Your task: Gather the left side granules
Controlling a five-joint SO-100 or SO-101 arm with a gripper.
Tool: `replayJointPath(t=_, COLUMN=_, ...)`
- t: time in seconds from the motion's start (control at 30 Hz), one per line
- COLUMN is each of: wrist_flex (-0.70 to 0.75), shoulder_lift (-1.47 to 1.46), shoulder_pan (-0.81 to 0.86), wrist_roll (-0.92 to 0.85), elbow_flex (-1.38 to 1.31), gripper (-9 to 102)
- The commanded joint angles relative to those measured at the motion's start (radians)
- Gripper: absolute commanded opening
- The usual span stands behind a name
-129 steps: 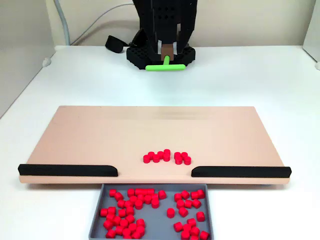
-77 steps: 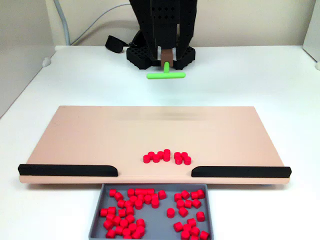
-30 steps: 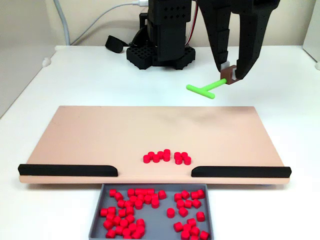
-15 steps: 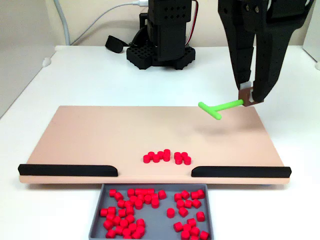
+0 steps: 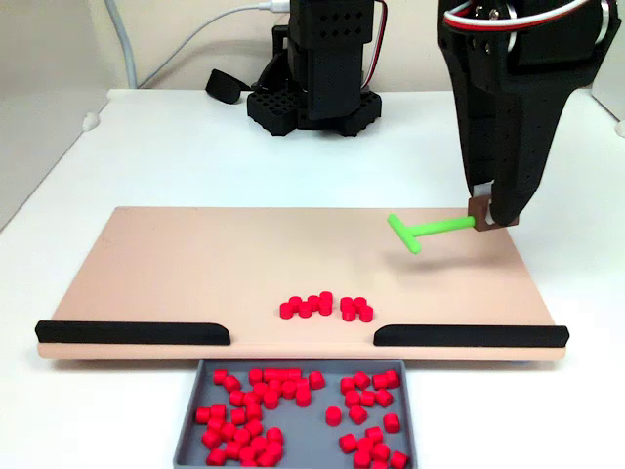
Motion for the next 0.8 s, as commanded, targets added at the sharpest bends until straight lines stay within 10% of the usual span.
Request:
replayJointPath(t=0.0, wrist_flex=-0.006, shoulder_lift=-0.006, shoulder_pan=0.018, wrist_roll=0.011, elbow_flex=-0.057, gripper=0)
replayJointPath(t=0.77, wrist_flex=-0.009, shoulder_lift=-0.169, shoulder_pan=0.043, wrist_roll=0.052, elbow_flex=-0.184, gripper=0)
